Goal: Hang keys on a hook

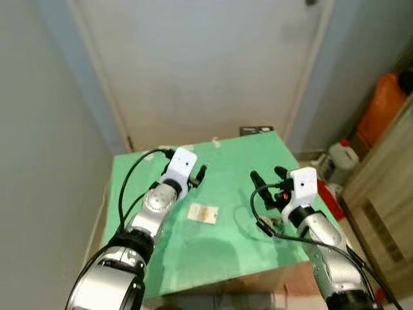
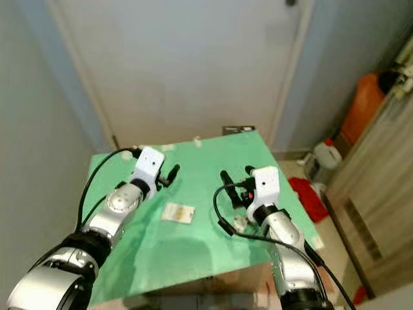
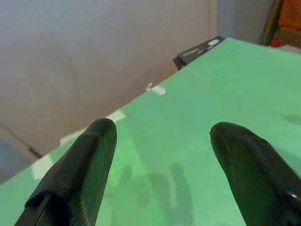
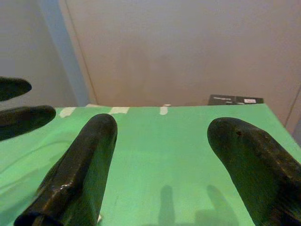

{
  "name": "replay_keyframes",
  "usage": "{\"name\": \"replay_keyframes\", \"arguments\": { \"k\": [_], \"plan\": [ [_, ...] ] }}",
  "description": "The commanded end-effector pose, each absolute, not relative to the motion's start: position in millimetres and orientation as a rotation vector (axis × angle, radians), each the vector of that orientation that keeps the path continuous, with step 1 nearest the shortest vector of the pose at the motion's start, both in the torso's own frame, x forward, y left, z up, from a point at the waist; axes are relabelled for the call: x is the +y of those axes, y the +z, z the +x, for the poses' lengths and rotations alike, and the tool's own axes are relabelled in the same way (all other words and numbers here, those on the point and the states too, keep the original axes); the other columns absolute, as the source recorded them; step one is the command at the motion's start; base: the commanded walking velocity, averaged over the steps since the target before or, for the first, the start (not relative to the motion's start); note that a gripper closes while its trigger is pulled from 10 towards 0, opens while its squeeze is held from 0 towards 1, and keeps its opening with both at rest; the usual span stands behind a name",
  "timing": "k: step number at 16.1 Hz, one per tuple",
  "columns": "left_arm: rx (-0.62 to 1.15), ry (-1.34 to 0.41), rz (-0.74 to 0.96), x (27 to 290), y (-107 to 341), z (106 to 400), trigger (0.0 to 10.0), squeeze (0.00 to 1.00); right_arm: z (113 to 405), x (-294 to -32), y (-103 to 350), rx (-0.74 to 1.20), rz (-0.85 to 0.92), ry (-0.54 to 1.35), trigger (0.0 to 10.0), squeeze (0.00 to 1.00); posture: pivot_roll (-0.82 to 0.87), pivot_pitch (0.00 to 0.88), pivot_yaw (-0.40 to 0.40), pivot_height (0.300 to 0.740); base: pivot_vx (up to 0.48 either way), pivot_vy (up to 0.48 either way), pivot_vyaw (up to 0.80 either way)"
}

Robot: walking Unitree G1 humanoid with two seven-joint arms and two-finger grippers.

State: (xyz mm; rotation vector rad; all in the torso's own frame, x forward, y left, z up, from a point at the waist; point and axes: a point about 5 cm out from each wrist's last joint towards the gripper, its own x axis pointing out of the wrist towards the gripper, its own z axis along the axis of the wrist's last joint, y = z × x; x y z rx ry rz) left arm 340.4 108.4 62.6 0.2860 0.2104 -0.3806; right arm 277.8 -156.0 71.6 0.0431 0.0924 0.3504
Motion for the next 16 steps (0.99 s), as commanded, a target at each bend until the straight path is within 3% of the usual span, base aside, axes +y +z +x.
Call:
{"name": "replay_keyframes", "arguments": {
  "k": [1,8,11,16],
  "plan": [
    [0.2,-0.367,0.296,112,66,344,10.0,0.0,276,-158,75,0.087,0.037,0.345,10.0,0.0,-0.11,0.0,0.054,0.706,0.0,0.0,0.0],
    [0.149,-0.415,0.266,117,73,346,10.0,0.0,274,-157,78,0.085,0.031,0.347,10.0,0.0,-0.12,0.0,0.056,0.706,0.0,0.0,0.0],
    [0.142,-0.525,0.351,108,70,342,10.0,0.0,271,-156,78,0.083,0.038,0.341,10.0,0.0,-0.14,0.0,0.069,0.706,0.0,0.0,0.0],
    [0.216,-0.504,0.297,101,55,336,10.0,0.0,236,-180,85,0.129,-0.023,0.333,10.0,0.0,-0.24,0.065,0.018,0.706,0.0,0.0,0.0]
  ]
}}
